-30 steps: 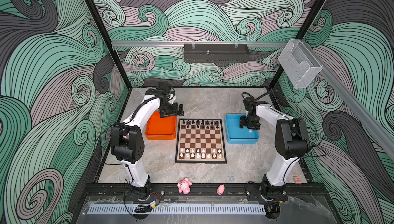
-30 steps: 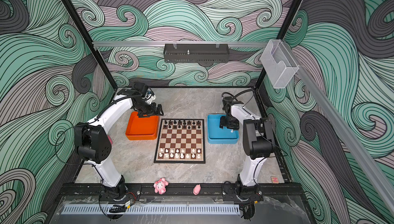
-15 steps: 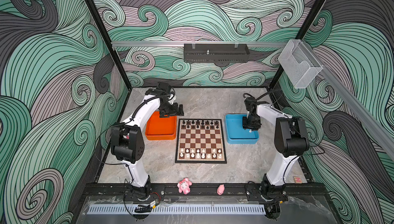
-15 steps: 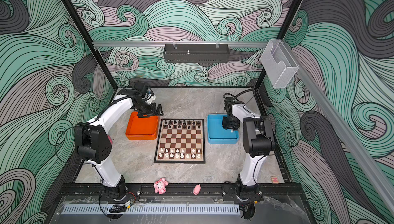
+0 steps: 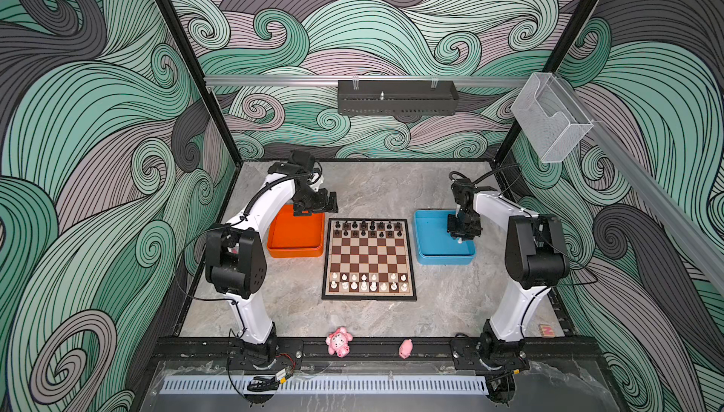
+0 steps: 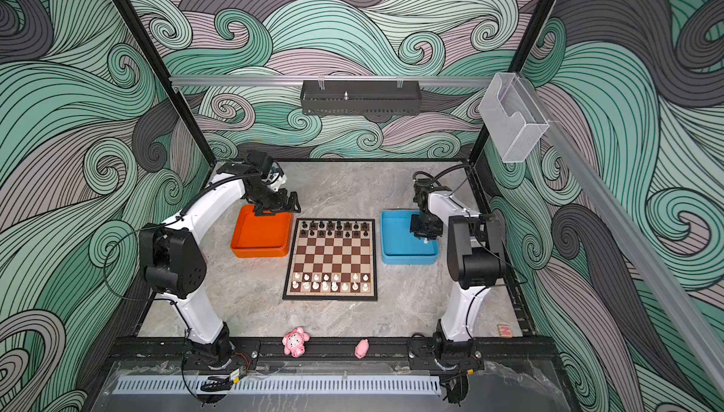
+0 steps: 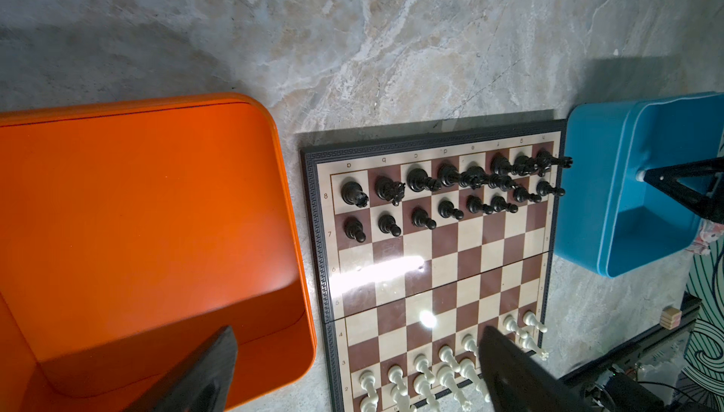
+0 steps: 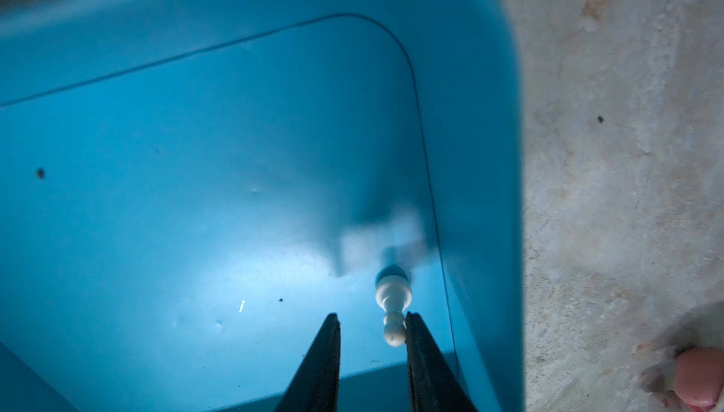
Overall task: Set up the chess pieces on the board
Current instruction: 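Lower the right gripper onto the last white pawn in the blue bin and close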
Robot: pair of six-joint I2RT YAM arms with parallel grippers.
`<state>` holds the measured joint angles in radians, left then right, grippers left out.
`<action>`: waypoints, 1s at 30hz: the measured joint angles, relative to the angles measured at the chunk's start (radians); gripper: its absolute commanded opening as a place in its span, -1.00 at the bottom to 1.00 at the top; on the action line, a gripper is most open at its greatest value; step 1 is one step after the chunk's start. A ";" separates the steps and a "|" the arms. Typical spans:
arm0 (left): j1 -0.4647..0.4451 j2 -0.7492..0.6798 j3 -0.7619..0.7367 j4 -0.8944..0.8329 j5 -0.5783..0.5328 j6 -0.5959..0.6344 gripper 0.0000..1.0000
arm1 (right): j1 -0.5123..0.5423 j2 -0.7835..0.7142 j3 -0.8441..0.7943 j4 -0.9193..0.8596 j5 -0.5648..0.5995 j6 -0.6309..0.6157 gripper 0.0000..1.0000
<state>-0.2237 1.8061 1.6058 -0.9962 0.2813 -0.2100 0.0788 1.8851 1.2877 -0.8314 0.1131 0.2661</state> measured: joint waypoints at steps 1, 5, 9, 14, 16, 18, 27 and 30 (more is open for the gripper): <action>0.000 0.001 0.002 0.000 0.000 0.000 0.97 | -0.002 0.000 -0.005 0.000 0.002 0.000 -0.44; 0.000 0.006 0.011 -0.002 0.000 0.000 0.98 | -0.008 0.000 -0.023 -0.001 0.004 0.000 -0.48; 0.000 0.007 0.015 -0.003 0.000 -0.001 0.97 | -0.016 0.000 -0.031 -0.002 0.008 0.000 -0.53; 0.000 0.010 0.015 -0.003 0.000 -0.001 0.97 | -0.022 0.000 -0.032 -0.001 0.008 -0.001 -0.58; 0.000 0.010 0.015 -0.004 0.000 -0.001 0.97 | -0.023 0.000 -0.032 0.000 0.008 -0.001 -0.59; 0.000 0.010 0.015 -0.004 0.000 -0.002 0.97 | -0.023 0.000 -0.032 0.002 0.007 -0.002 -0.61; 0.000 0.010 0.015 -0.004 0.000 -0.002 0.97 | -0.027 0.000 -0.032 0.012 0.006 -0.003 -0.65; 0.000 0.011 0.015 -0.006 0.000 -0.002 0.97 | -0.027 0.000 -0.032 0.016 0.005 -0.004 -0.65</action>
<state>-0.2237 1.8168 1.6211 -1.0019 0.2817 -0.2123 0.0513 1.8851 1.2556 -0.8150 0.1177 0.2619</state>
